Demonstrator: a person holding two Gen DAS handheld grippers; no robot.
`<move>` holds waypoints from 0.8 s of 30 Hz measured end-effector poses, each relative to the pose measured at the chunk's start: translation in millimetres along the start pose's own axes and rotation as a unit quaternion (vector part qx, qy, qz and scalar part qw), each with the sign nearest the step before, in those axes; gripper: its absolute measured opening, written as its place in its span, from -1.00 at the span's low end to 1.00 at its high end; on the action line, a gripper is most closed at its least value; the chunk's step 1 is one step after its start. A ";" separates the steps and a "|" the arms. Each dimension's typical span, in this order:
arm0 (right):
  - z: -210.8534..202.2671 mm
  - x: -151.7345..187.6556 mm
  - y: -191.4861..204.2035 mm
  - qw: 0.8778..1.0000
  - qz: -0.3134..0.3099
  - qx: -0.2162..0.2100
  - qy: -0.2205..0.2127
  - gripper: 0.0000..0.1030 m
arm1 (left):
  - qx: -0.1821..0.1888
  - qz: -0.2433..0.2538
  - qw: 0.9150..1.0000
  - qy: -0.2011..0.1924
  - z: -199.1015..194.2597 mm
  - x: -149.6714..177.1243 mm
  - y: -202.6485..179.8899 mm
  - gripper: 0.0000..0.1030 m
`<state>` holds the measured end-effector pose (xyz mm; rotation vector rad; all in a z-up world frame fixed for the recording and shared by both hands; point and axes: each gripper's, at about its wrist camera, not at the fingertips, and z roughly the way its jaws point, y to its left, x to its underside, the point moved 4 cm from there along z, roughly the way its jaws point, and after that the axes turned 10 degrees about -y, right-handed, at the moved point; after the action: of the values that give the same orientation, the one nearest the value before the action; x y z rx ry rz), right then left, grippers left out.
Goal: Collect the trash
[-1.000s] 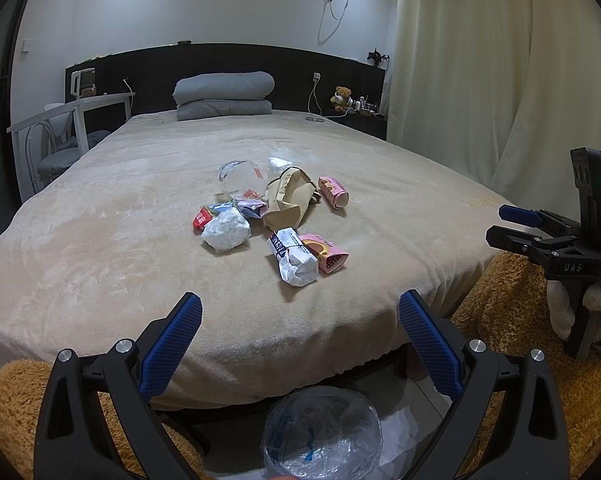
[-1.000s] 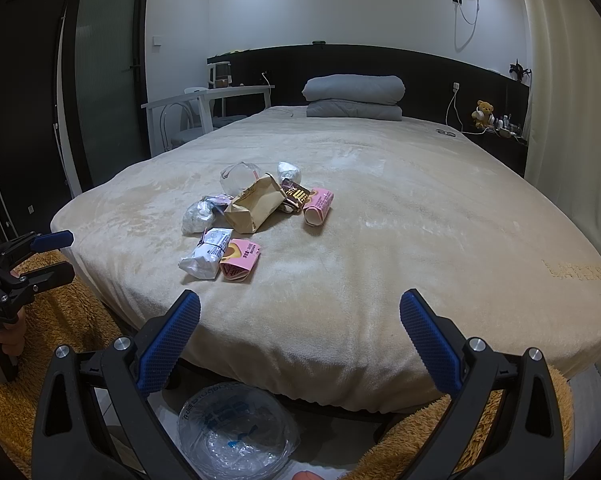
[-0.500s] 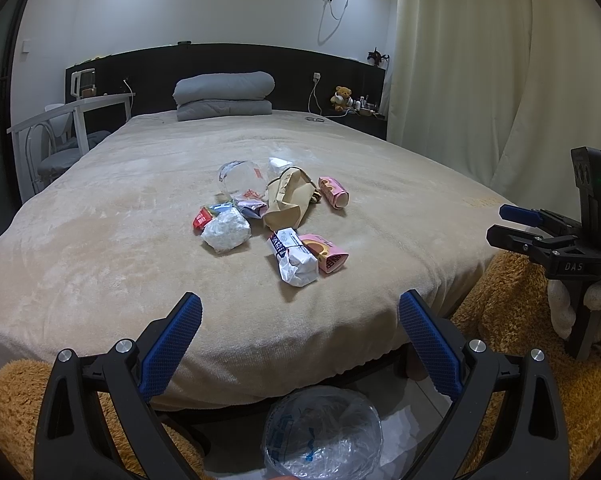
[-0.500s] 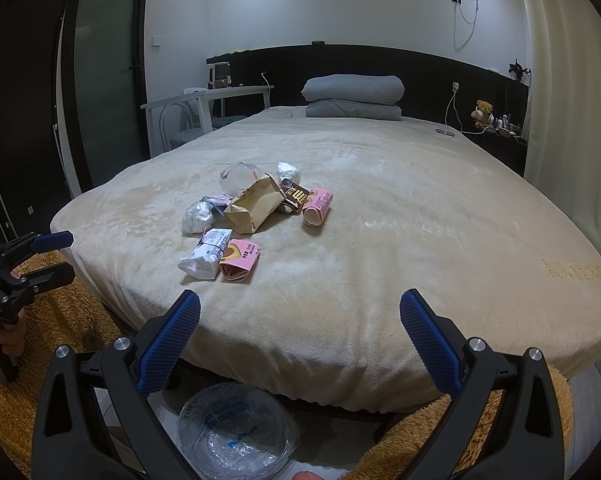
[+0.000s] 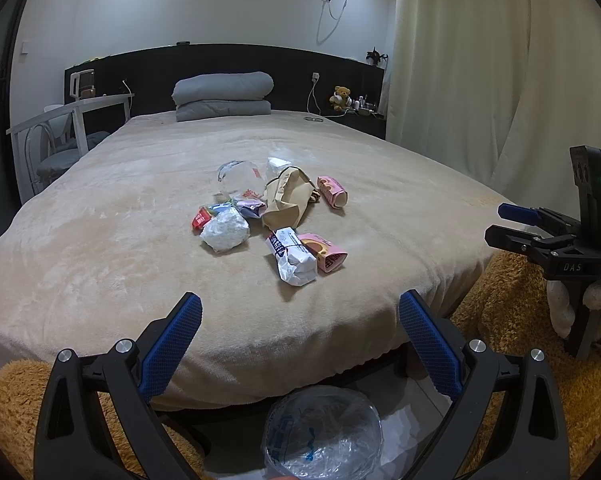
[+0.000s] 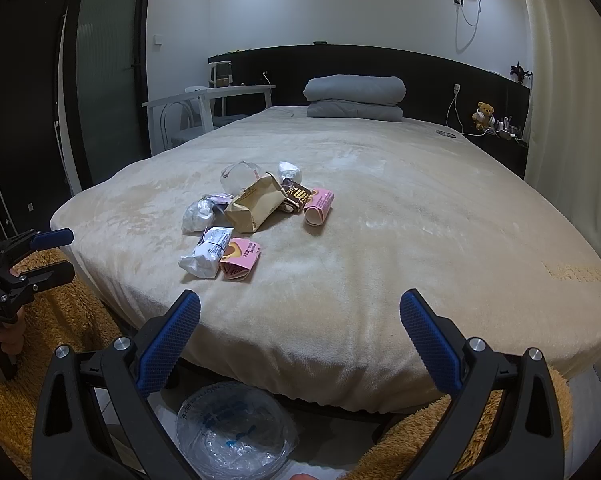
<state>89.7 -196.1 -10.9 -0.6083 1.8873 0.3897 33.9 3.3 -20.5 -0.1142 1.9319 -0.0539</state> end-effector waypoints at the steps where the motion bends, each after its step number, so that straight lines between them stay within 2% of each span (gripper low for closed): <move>1: 0.2 0.0 0.3 1.000 0.000 0.000 0.000 0.93 | 0.000 -0.001 1.000 0.000 0.1 0.1 -0.6 0.88; 24: -2.5 -3.0 -1.0 1.000 -0.001 -0.001 0.001 0.93 | 0.002 -0.001 1.000 0.001 -1.7 1.2 -2.6 0.88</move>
<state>89.2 -197.5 -7.1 -0.6119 1.8878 0.3888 32.0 0.6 -20.8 -0.1135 1.9330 -0.0585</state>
